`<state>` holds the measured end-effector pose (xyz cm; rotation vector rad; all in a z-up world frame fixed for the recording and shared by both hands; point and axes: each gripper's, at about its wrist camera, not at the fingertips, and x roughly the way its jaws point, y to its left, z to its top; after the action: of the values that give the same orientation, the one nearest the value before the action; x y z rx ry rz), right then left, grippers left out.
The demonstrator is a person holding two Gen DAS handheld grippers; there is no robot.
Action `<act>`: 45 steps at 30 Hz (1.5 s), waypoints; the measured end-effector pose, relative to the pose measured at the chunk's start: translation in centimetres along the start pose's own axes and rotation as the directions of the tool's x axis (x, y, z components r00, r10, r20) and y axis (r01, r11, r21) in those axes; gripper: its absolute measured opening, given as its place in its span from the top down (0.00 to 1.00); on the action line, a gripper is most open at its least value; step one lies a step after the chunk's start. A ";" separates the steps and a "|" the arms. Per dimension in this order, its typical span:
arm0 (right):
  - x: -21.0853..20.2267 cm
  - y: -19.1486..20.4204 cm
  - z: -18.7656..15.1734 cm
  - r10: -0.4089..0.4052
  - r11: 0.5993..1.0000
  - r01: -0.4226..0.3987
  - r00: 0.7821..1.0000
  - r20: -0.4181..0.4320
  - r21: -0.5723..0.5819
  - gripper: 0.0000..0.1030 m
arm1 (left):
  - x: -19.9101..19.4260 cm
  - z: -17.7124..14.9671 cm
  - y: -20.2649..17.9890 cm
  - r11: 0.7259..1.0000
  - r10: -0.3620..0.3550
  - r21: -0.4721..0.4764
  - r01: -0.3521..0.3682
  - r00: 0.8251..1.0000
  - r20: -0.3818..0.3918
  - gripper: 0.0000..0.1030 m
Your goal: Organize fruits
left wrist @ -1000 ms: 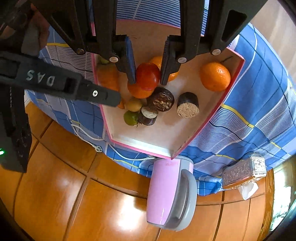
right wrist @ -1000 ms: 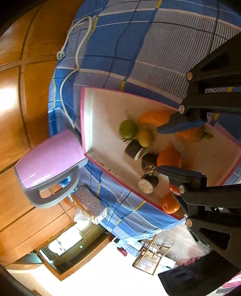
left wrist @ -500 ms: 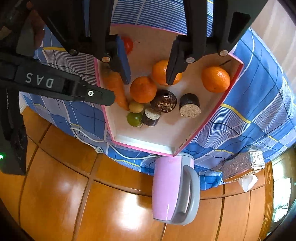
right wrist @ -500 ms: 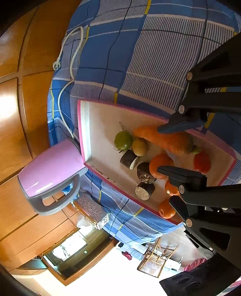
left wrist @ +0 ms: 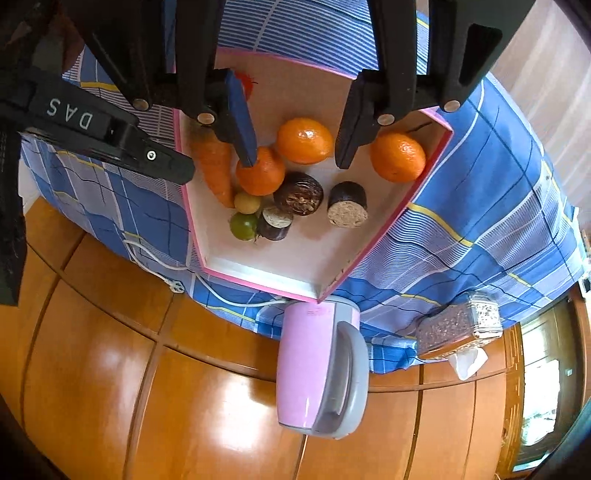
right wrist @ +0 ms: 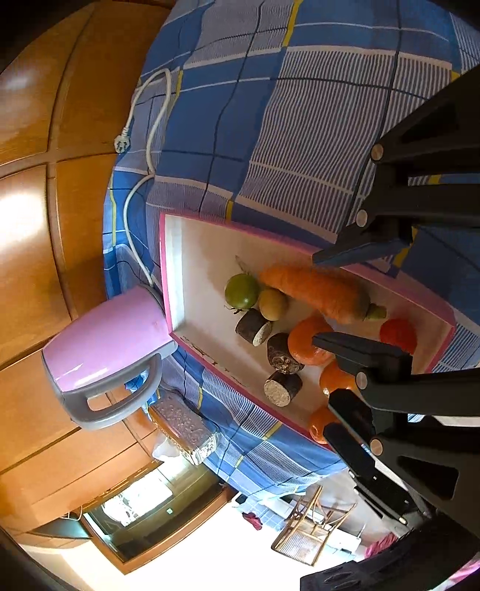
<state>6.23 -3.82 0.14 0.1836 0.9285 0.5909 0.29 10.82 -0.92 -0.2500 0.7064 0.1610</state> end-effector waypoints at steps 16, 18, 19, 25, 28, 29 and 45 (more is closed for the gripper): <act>-2.1 1.0 -1.4 -0.137 0.986 0.144 0.987 0.088 -0.086 0.63 | -2.4 0.2 0.1 0.995 0.094 0.020 -0.095 0.994 0.062 0.44; -2.2 0.8 -1.7 -0.152 0.984 0.160 0.984 0.093 -0.081 0.63 | -2.8 0.2 0.1 0.994 0.106 0.022 -0.108 0.991 0.076 0.44; -2.3 0.8 -1.8 -0.159 0.983 0.166 0.983 0.097 -0.077 0.63 | -3.1 0.2 0.1 0.993 0.111 0.024 -0.113 0.991 0.081 0.42; -2.9 0.4 -2.4 -0.187 0.978 0.195 0.976 0.112 -0.068 0.62 | -4.0 0.0 0.0 0.991 0.128 0.016 -0.130 0.986 0.103 0.33; -3.1 0.6 -2.9 -0.193 0.976 0.203 0.974 0.115 -0.082 0.62 | -4.2 0.0 -0.1 0.991 0.131 0.019 -0.134 0.985 0.109 0.29; -3.2 0.7 -3.0 -0.197 0.974 0.208 0.973 0.117 -0.087 0.62 | -4.3 -0.1 -0.1 0.991 0.133 0.019 -0.135 0.985 0.109 0.28; -3.3 1.4 -3.3 -0.199 0.971 0.212 0.973 0.121 -0.110 0.62 | -4.6 0.0 0.1 0.990 0.142 0.006 -0.143 0.983 0.115 0.21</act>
<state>1.55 -4.84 1.04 0.0082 0.7909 0.4395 -3.17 10.60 2.12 -0.1749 0.6116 0.3045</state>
